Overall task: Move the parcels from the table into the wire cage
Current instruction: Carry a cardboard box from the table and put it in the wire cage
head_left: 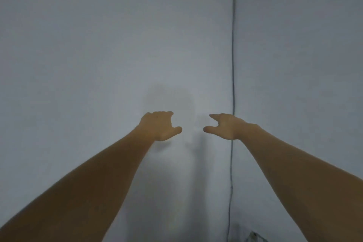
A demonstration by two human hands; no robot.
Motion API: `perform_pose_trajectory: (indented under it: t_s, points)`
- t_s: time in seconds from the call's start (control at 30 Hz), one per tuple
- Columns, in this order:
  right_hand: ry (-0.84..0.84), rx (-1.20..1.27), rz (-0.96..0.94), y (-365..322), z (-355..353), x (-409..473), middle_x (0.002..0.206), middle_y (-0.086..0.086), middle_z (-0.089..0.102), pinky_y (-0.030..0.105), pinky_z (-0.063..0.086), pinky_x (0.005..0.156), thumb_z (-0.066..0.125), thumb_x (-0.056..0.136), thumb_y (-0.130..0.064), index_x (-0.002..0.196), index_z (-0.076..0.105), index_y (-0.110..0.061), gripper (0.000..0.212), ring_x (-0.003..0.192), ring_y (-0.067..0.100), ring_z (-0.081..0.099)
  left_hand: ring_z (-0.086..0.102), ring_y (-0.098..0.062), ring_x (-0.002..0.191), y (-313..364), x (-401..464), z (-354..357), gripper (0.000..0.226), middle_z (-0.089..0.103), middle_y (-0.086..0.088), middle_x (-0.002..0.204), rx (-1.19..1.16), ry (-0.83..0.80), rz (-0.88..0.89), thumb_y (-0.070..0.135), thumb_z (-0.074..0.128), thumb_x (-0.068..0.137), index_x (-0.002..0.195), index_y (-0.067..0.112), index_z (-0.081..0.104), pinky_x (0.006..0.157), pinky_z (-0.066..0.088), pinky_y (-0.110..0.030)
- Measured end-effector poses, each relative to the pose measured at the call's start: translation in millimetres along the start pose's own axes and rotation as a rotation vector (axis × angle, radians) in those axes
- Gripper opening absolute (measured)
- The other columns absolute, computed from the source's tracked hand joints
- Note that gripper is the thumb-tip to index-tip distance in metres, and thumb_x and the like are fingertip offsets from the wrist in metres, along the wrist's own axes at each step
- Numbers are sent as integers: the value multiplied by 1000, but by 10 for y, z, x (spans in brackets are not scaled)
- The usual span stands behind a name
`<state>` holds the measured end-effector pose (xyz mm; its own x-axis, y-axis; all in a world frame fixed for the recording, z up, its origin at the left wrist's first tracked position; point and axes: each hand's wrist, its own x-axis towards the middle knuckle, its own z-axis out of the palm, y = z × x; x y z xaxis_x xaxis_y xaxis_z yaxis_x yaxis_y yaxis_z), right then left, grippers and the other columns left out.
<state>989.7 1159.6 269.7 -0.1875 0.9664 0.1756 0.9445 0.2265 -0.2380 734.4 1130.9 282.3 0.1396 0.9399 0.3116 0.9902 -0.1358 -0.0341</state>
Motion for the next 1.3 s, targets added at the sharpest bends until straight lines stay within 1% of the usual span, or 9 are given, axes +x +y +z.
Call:
perform_pose_trajectory:
  t_s: [0.23, 0.37, 0.5, 0.7, 0.87, 0.97, 1.07, 1.2, 1.3]
  points:
    - [-151, 19, -490, -1865, 632, 116, 171, 1, 26, 46, 25, 125, 49, 95, -73, 166, 22, -28, 88, 157, 25, 25, 36, -26, 151, -1263, -1671, -285, 84, 36, -3, 166, 110, -34, -526, 70, 43, 95, 163, 23, 27, 120, 31, -43]
    - [-238, 39, -726, -2891, 902, -360, 172, 1, 24, 44, 25, 123, 49, 97, -71, 166, 21, -29, 86, 157, 25, 25, 29, -24, 155, -1620, -2893, -495, 87, 30, -3, 169, 201, -58, -778, 72, 42, 94, 163, 22, 27, 124, 27, -43]
    - [-284, 63, -966, -3831, 1076, -1164, 172, 2, 25, 44, 27, 124, 50, 96, -71, 166, 22, -30, 86, 157, 25, 27, 28, -25, 155, -1746, -4212, -827, 87, 30, -4, 169, 274, -68, -1029, 73, 43, 94, 163, 22, 27, 124, 26, -44]
    - [-357, 92, -1312, -5003, 1127, -2808, 173, 2, 22, 46, 26, 125, 50, 95, -71, 166, 21, -31, 86, 158, 24, 23, 35, -27, 151, -1472, -6192, -1419, 88, 36, -4, 165, 367, -53, -1357, 72, 45, 93, 162, 21, 30, 120, 32, -45]
    - [-402, 144, -1543, -5617, 1074, -4318, 172, 2, 24, 48, 29, 123, 51, 94, -71, 165, 22, -31, 87, 157, 26, 26, 39, -30, 147, -981, -7706, -1850, 87, 39, -6, 163, 428, -67, -1581, 72, 46, 93, 161, 19, 32, 117, 34, -46]
    - [-434, 149, -1643, -5899, 1065, -5122, 172, 3, 23, 48, 29, 123, 52, 93, -72, 165, 22, -31, 88, 157, 26, 25, 38, -31, 149, -683, -8522, -2091, 89, 36, -5, 166, 465, -76, -1694, 74, 46, 93, 162, 20, 28, 119, 33, -47]
    - [-444, 153, -1730, -6172, 1067, -5825, 172, 3, 24, 47, 29, 123, 52, 93, -72, 165, 23, -31, 88, 157, 26, 25, 39, -32, 147, -432, -9237, -2296, 88, 40, -7, 163, 491, -53, -1803, 75, 47, 93, 160, 20, 33, 119, 32, -48]
    - [-468, 144, -1835, -6571, 1106, -6606, 168, 5, 33, 47, 34, 120, 53, 92, -72, 163, 31, -27, 87, 153, 27, 33, 41, -31, 146, -236, -10040, -2455, 87, 42, -6, 162, 500, -41, -1931, 74, 48, 91, 160, 22, 34, 118, 34, -49]
    - [-495, 150, -1888, -6939, 1182, -7136, 168, 4, 34, 46, 36, 119, 50, 80, -80, 163, 31, -28, 99, 152, 27, 35, 43, -30, 144, -211, -10589, -2530, 83, 45, -7, 159, 500, -41, -2012, 71, 49, 93, 157, 21, 37, 117, 35, -48]
